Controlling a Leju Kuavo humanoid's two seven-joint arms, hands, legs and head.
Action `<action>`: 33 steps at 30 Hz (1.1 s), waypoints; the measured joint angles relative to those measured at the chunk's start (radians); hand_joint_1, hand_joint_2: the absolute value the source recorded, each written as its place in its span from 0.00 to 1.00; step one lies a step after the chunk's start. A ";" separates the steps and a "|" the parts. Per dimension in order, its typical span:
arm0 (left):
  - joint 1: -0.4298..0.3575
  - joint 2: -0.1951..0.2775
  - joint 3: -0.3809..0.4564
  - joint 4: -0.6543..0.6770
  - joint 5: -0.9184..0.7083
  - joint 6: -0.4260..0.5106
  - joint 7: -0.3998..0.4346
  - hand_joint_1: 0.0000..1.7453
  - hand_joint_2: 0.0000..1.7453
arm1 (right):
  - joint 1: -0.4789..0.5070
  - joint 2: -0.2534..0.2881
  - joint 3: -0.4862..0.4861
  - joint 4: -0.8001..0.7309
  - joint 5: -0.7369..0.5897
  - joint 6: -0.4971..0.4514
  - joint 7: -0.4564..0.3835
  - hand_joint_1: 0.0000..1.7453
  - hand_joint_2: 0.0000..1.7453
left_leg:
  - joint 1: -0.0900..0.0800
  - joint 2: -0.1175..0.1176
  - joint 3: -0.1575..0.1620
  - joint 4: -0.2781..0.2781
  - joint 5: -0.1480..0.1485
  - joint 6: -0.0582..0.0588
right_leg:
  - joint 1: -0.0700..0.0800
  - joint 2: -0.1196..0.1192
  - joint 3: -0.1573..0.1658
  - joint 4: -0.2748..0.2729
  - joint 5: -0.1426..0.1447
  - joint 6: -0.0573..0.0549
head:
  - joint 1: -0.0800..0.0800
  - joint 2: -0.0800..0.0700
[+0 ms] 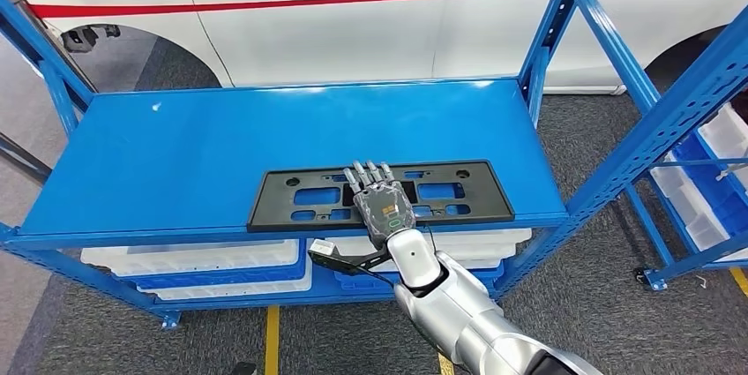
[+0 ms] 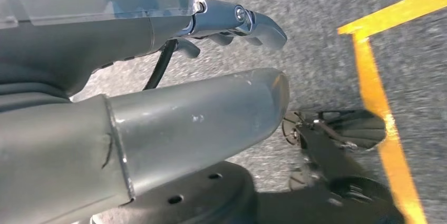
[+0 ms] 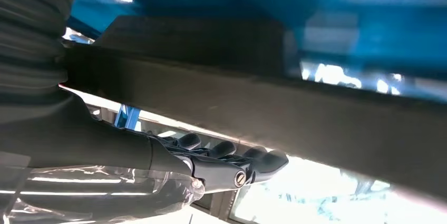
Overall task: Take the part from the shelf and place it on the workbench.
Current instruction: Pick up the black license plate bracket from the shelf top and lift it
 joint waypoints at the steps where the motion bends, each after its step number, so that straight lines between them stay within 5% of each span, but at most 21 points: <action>1: -0.001 0.000 0.001 0.000 0.000 -0.003 -0.003 0.00 0.00 | 0.001 0.000 0.000 0.000 -0.002 0.006 0.000 1.00 1.00 | 0.001 0.000 0.016 -0.033 0.006 0.003 | 0.003 0.003 -0.001 0.005 -0.004 0.004 | 0.001 0.000; 5: -0.001 0.000 0.005 0.000 0.000 -0.011 -0.005 0.00 0.00 | 0.007 -0.004 0.000 0.003 -0.010 0.012 0.001 1.00 1.00 | -0.001 0.006 0.023 -0.050 0.006 0.011 | 0.010 0.012 -0.003 0.001 -0.006 -0.022 | 0.002 0.000; 12: -0.003 0.000 0.013 0.000 -0.001 -0.009 -0.007 0.00 0.00 | 0.007 -0.007 0.000 0.003 -0.014 0.014 0.000 1.00 1.00 | -0.003 0.009 0.019 -0.049 0.012 0.022 | 0.008 0.013 -0.003 -0.010 0.014 0.019 | 0.002 0.000; 33: -0.003 0.000 0.024 0.000 -0.011 0.004 -0.014 0.00 0.00 | 0.002 -0.006 0.000 0.003 -0.011 0.013 -0.006 1.00 1.00 | -0.003 0.007 0.021 -0.056 0.017 0.018 | 0.008 0.012 -0.005 -0.009 0.013 0.017 | 0.001 0.000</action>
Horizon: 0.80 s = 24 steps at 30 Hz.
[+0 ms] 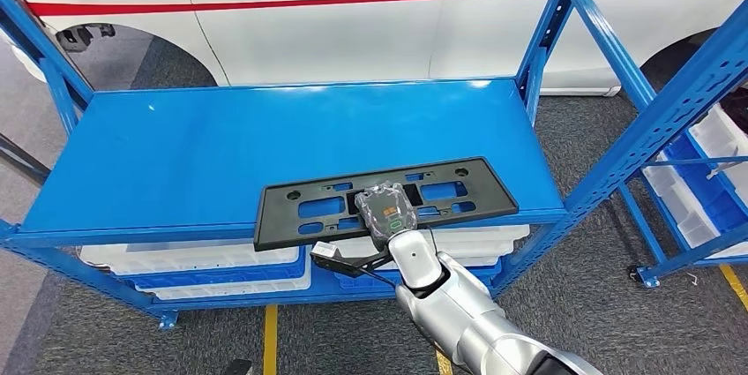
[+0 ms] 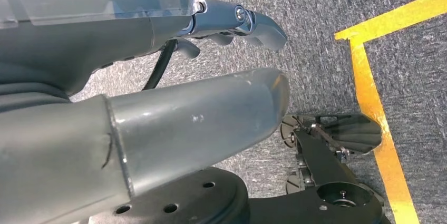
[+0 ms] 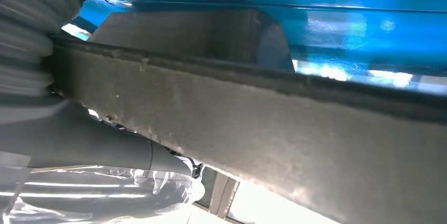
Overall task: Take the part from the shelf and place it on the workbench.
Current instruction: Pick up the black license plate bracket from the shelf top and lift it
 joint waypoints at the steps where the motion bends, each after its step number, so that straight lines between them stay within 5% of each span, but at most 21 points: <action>1: 0.000 0.000 0.000 0.000 0.000 0.000 0.000 0.00 0.00 | 0.000 0.000 0.000 0.000 0.000 0.000 0.000 1.00 1.00 | 0.000 0.000 0.000 0.000 0.000 0.000 | 0.000 0.000 0.000 0.000 0.000 0.000 | 0.000 0.000; 18: 0.000 0.000 0.000 0.000 -0.009 0.002 -0.001 0.00 0.00 | 0.000 0.000 0.000 0.000 0.000 -0.004 -0.001 1.00 1.00 | 0.000 0.000 0.000 0.000 0.001 -0.001 | 0.000 0.000 0.000 0.001 0.000 0.000 | 0.000 0.000; 22: 0.000 0.000 0.000 0.000 -0.013 0.004 -0.009 0.00 1.00 | 0.000 0.000 0.000 0.000 0.000 -0.007 -0.003 1.00 1.00 | 0.000 0.000 0.000 0.000 0.001 -0.001 | 0.000 0.000 0.000 0.001 0.000 0.000 | 0.000 0.000; 24: 0.000 0.000 0.000 0.000 -0.017 0.004 -0.023 0.00 1.00 | 0.000 0.000 0.000 0.001 0.000 -0.010 -0.003 1.00 1.00 | 0.000 0.000 0.000 0.000 0.001 -0.001 | 0.000 0.000 0.000 0.001 0.000 0.000 | 0.000 0.000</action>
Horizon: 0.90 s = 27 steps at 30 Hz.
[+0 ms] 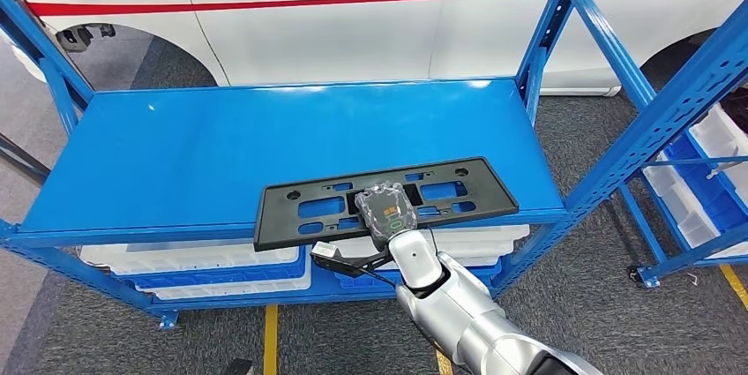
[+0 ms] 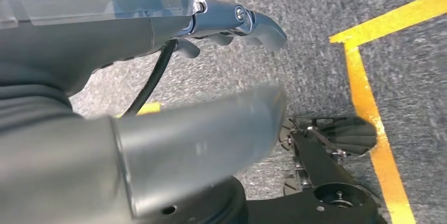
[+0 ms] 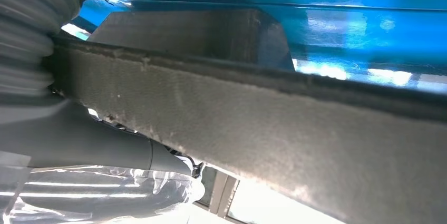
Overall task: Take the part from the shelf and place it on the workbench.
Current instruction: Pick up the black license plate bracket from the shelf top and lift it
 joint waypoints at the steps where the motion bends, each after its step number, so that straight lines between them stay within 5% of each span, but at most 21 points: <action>1: 0.000 0.000 0.000 0.000 -0.003 -0.001 -0.010 0.00 1.00 | 0.000 0.000 0.000 0.001 0.000 -0.001 0.000 1.00 1.00 | 0.000 0.000 0.000 0.000 0.000 0.000 | 0.000 0.000 0.000 0.000 0.000 0.000 | 0.000 0.000; 13: -0.010 -0.004 0.005 0.000 -0.037 0.014 -0.076 0.00 1.00 | 0.002 -0.005 -0.002 0.007 0.014 -0.031 0.000 1.00 1.00 | 0.000 0.000 0.000 0.000 0.000 0.000 | 0.000 0.000 0.000 0.000 0.000 0.000 | 0.000 0.000; 27: -0.009 -0.010 0.032 0.000 -0.068 0.030 -0.070 0.00 1.00 | 0.014 -0.013 -0.012 -0.060 0.101 -0.229 0.040 1.00 1.00 | 0.000 -0.001 -0.007 0.000 0.002 -0.001 | 0.000 0.000 -0.007 0.001 0.001 -0.002 | 0.000 0.000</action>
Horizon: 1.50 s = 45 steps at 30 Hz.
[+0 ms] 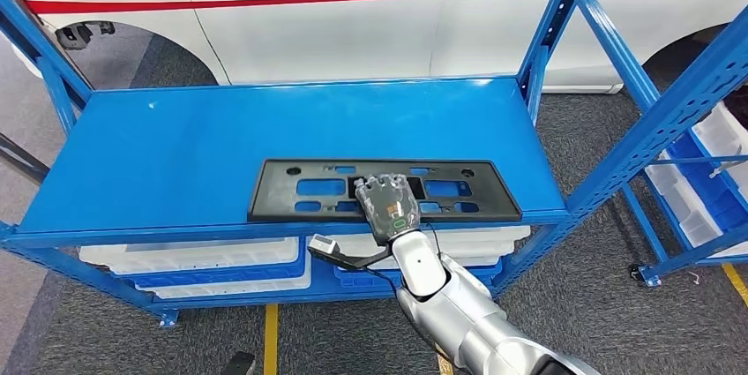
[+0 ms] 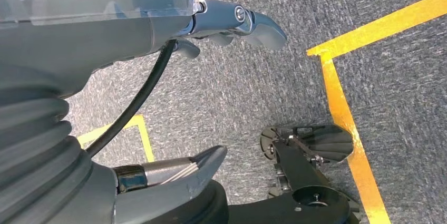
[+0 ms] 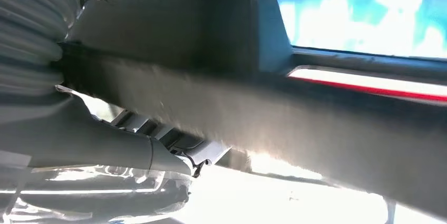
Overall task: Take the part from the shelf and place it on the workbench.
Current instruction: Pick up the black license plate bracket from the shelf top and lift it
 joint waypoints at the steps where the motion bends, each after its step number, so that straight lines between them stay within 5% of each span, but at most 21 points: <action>1: 0.000 0.000 0.002 0.000 -0.002 0.000 0.000 0.00 1.00 | -0.002 -0.003 -0.004 -0.021 0.009 -0.004 0.002 1.00 1.00 | 0.000 0.000 0.000 0.000 0.000 0.000 | 0.000 0.000 0.000 0.000 0.000 0.000 | 0.000 0.000; 17: -0.003 -0.008 0.040 0.000 -0.034 -0.013 0.006 0.00 1.00 | 0.031 -0.044 -0.016 -0.283 0.028 -0.006 -0.017 1.00 1.00 | 0.000 -0.001 0.000 -0.002 -0.002 -0.003 | 0.000 0.000 -0.002 0.001 -0.004 -0.003 | 0.000 0.000; 45: -0.015 -0.012 0.044 0.000 -0.072 -0.025 -0.032 0.00 1.00 | 0.031 -0.100 -0.004 -0.402 0.029 -0.006 0.047 1.00 1.00 | 0.000 -0.001 -0.001 -0.002 -0.002 -0.003 | -0.001 0.000 -0.002 0.001 -0.004 -0.003 | 0.000 0.000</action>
